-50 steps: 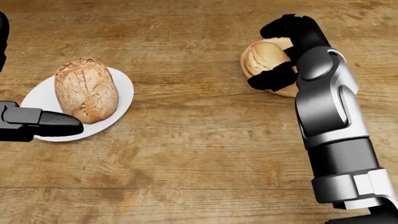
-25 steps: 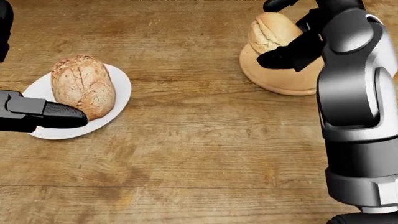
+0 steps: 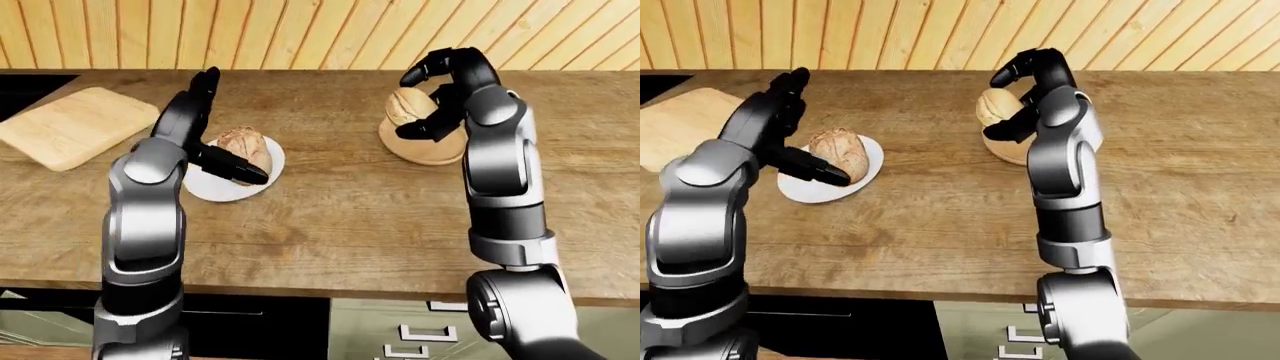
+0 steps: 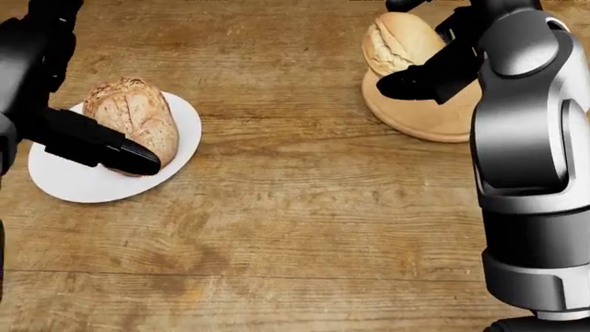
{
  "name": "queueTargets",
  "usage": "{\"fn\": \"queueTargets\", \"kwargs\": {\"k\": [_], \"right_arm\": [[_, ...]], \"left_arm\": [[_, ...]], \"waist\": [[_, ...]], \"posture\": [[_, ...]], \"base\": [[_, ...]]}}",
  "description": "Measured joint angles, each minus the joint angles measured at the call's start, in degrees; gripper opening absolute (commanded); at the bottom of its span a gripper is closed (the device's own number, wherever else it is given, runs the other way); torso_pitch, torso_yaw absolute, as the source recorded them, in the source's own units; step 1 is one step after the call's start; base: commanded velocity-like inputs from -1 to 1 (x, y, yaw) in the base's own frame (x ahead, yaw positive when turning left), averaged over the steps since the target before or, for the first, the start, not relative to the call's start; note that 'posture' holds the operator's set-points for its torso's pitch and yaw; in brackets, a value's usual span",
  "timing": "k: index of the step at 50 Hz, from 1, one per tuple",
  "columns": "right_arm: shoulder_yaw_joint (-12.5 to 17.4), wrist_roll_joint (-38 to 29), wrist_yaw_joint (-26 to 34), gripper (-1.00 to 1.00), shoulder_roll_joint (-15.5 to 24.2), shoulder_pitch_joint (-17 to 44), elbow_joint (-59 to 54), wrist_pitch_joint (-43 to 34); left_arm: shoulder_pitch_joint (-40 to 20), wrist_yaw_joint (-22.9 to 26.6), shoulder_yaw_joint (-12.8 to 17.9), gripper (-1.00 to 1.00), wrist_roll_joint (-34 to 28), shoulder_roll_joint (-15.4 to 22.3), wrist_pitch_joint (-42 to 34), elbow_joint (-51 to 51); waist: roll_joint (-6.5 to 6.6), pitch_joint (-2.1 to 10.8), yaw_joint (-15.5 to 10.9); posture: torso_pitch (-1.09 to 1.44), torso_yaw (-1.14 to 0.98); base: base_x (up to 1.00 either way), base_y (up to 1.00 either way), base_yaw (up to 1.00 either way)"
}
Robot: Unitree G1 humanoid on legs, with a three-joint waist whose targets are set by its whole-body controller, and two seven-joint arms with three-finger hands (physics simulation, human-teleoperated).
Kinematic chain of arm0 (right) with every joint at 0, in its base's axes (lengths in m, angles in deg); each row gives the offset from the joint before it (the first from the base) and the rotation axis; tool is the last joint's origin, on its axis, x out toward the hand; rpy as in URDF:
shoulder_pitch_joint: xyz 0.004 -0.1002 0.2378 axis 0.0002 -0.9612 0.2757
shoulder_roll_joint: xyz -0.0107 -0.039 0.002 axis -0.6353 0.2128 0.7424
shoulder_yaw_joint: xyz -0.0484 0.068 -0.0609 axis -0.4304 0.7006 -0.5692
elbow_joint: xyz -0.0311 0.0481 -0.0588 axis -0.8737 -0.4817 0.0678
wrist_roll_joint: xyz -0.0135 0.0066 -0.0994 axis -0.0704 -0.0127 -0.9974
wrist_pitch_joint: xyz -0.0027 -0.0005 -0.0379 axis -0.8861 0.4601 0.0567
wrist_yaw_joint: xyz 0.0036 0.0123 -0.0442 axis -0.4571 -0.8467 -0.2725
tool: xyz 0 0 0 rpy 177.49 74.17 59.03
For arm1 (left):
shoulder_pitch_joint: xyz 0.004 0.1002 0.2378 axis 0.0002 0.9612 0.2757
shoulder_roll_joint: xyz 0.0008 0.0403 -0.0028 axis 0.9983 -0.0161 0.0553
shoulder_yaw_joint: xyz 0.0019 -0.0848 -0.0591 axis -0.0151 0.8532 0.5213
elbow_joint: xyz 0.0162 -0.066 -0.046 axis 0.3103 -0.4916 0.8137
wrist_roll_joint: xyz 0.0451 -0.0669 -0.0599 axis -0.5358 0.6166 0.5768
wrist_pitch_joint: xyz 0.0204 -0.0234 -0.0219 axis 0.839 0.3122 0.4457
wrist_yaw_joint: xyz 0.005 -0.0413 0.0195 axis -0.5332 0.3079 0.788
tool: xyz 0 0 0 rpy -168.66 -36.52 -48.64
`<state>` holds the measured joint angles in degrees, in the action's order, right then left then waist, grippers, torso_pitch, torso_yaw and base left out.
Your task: Place all breads on the cutting board.
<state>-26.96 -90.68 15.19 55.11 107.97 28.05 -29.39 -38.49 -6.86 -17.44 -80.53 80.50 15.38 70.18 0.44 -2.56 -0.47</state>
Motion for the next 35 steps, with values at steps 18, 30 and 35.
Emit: {"fn": "queueTargets", "kwargs": {"k": [18, 30, 35], "right_arm": [[0.3, 0.4, -0.4, -1.0, 0.3, 0.0, -0.3, 0.2], [0.4, 1.1, -1.2, -1.0, 0.4, -0.4, -1.7, 1.0], [0.4, 1.2, -1.3, -1.0, 0.4, -0.6, -1.7, 1.0]], "left_arm": [[-1.5, 8.1, 0.4, 1.0, -12.4, -5.3, 5.4, -5.8], [-1.5, 8.7, -0.1, 1.0, -13.7, -5.9, 7.3, -9.4], [-0.6, 8.9, 0.0, 1.0, -14.9, -5.8, 8.1, -10.5]], "waist": [[-0.64, 0.14, -0.2], [-0.81, 0.17, -0.2], [-0.82, 0.16, -0.2]], "posture": [[0.0, 0.0], [0.0, 0.0], [0.0, 0.0]], "base": [[0.0, 0.0, 0.0], [0.0, 0.0, 0.0], [0.0, 0.0, 0.0]]}}
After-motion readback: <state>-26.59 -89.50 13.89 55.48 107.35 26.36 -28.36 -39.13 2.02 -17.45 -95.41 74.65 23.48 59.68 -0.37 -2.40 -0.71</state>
